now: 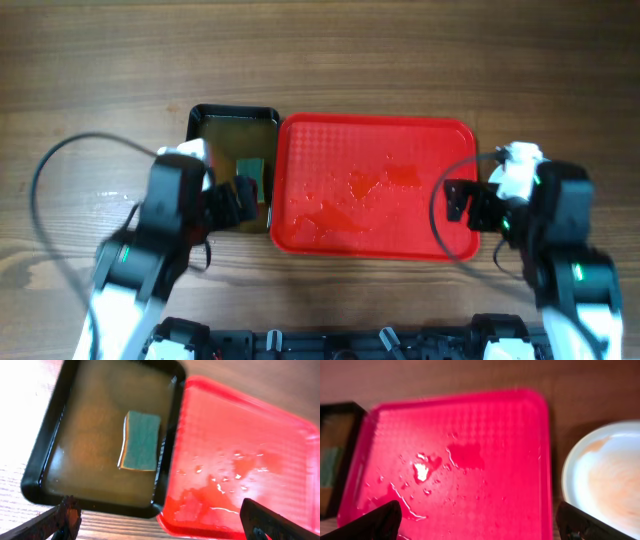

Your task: Clean dirty plates on tray and stack at the side

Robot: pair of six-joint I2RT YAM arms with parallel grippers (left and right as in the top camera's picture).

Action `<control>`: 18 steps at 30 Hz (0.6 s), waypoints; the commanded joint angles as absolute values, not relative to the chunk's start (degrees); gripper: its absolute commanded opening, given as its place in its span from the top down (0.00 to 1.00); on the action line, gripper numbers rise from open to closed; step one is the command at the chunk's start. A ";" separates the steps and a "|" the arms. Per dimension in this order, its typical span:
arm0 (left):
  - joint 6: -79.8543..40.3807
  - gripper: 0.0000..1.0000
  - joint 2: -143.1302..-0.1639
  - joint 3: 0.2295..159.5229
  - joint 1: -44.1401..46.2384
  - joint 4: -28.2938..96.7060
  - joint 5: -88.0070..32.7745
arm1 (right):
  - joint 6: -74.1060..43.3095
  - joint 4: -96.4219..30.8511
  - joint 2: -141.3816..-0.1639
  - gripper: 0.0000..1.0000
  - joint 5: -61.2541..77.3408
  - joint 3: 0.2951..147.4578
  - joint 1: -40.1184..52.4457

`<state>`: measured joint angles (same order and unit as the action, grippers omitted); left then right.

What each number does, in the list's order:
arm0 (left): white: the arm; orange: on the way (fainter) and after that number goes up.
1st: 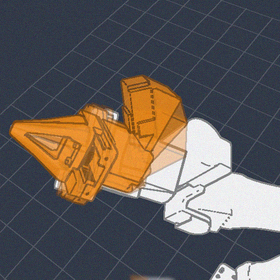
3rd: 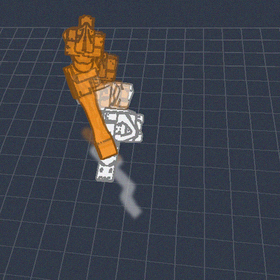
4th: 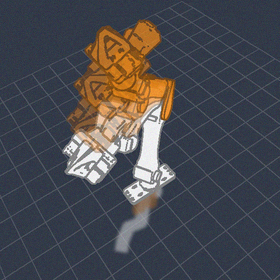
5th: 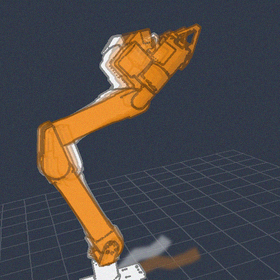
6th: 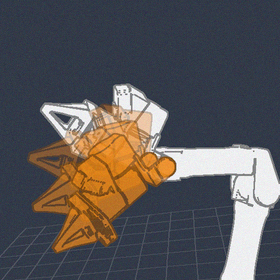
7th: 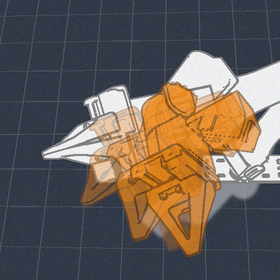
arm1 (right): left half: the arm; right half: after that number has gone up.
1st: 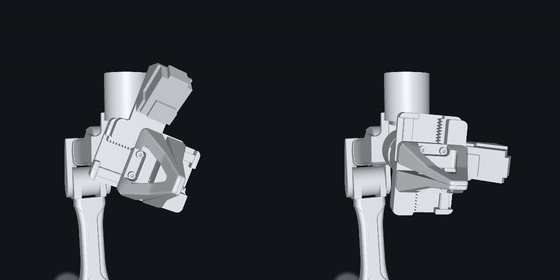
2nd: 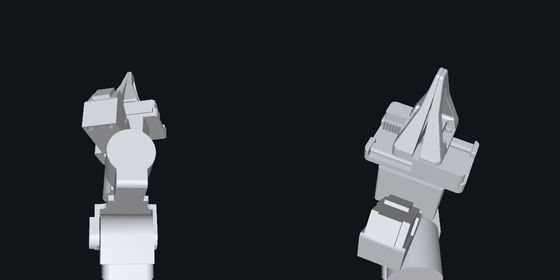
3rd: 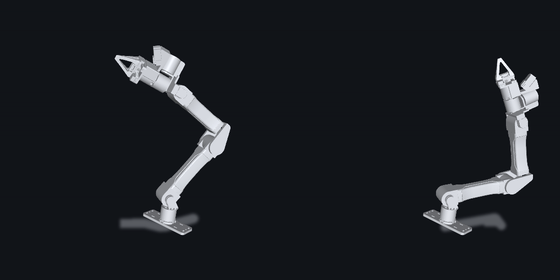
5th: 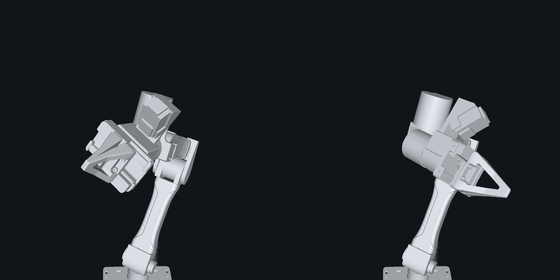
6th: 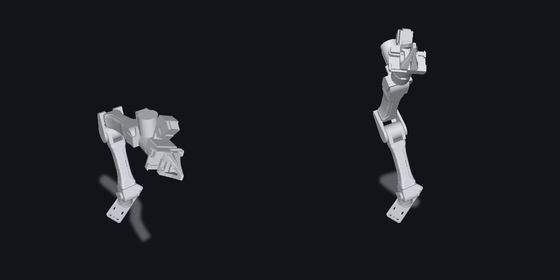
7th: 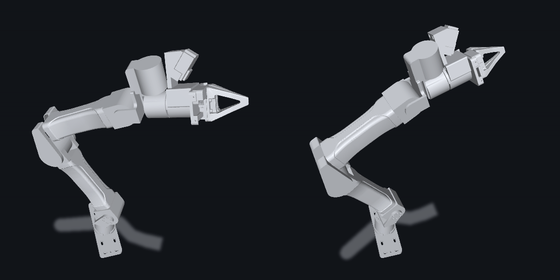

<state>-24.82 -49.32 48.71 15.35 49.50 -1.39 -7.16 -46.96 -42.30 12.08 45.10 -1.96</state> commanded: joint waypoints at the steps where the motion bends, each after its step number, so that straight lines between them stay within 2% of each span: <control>1: -25.78 0.00 -37.98 47.11 15.75 49.78 -0.97 | -6.15 -47.20 -32.75 0.01 10.55 45.30 -1.72; 6: -25.78 0.00 -30.33 47.11 15.75 50.94 -0.97 | -6.17 -47.24 -30.00 0.00 10.57 45.30 -1.72; 18: -25.78 0.00 -30.37 47.09 15.75 52.21 -0.97 | -6.15 -47.46 -28.88 0.00 10.55 45.25 -1.67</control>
<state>-24.82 -30.57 47.55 15.38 52.29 -1.39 -7.16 -47.35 -30.63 11.51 45.15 -1.96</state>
